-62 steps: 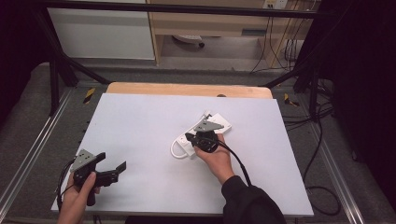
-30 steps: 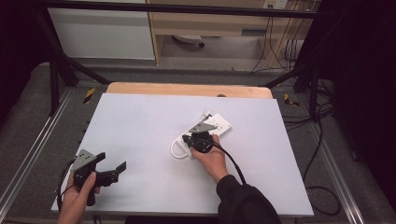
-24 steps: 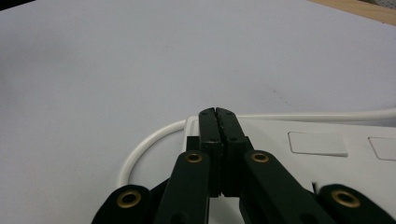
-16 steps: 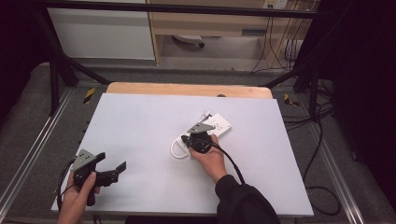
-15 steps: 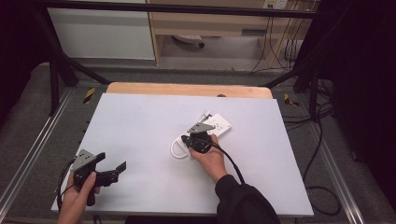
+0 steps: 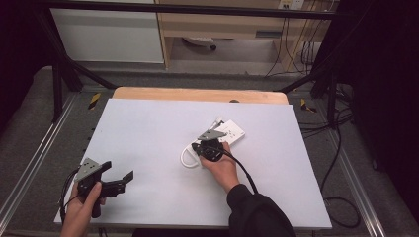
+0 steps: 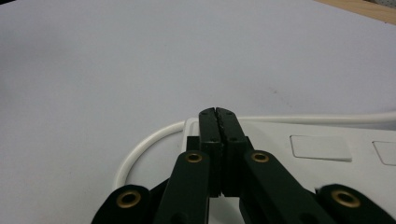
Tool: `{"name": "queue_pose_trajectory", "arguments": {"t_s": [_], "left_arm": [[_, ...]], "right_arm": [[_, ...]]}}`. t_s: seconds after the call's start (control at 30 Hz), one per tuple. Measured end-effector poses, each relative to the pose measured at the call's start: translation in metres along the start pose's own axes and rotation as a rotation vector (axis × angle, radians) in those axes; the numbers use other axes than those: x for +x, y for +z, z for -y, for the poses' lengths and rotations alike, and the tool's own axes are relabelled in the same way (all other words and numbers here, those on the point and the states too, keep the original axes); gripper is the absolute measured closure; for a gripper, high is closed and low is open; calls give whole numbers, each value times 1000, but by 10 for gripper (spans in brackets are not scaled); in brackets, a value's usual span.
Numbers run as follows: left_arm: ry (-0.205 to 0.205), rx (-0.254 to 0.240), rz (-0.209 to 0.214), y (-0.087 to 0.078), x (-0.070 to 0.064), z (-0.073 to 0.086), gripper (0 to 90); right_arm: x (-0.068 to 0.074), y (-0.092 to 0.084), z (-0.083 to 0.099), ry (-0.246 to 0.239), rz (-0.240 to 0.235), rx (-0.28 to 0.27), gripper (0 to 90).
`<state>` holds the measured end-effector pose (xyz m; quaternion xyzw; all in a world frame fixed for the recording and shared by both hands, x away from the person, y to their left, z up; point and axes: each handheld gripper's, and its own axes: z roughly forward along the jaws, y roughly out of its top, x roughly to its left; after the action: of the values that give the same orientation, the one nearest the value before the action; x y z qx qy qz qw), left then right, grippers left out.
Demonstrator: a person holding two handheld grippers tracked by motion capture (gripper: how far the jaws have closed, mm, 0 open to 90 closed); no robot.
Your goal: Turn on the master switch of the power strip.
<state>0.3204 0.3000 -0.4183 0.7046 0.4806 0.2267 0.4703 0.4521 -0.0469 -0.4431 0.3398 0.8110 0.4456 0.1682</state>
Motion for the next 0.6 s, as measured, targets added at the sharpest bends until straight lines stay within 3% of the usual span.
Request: {"name": "queue_pose_trajectory", "arguments": {"t_s": [0.6], "left_arm": [[2,-1,1,0,0,0,62]], "right_arm": [[1,1,0,-2,3,-1,900]]}}
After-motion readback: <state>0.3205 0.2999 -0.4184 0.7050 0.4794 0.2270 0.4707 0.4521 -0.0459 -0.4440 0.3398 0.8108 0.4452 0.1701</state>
